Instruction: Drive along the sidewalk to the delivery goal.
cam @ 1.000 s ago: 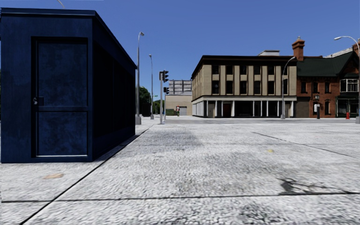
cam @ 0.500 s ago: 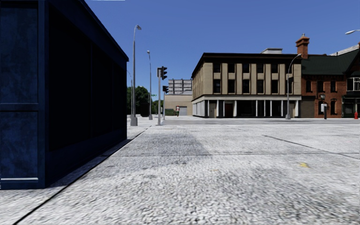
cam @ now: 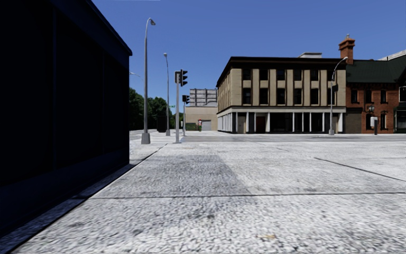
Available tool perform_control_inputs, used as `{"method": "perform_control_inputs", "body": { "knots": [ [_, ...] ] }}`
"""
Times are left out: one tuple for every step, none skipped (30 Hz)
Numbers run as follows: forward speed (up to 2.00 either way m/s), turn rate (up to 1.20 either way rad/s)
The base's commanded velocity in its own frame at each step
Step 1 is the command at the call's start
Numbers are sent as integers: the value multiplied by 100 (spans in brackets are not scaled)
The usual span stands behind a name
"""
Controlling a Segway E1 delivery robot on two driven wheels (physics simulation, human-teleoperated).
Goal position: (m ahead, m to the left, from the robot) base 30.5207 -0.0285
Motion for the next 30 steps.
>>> {"method": "perform_control_inputs", "body": {
  "knots": [
    [200,0],
    [200,0],
    [200,0],
    [200,0],
    [200,0],
    [200,0],
    [200,0],
    [200,0],
    [200,0],
    [200,0],
    [200,0],
    [200,0],
    [200,0],
    [200,0],
    [200,0],
    [200,0],
    [200,0],
    [200,0],
    [200,0],
    [200,0],
    [200,0],
    [200,0],
    [200,0],
    [200,0],
    [200,0],
    [200,0],
    [200,0],
    [200,0],
    [200,0],
    [200,0]
  ]
}}
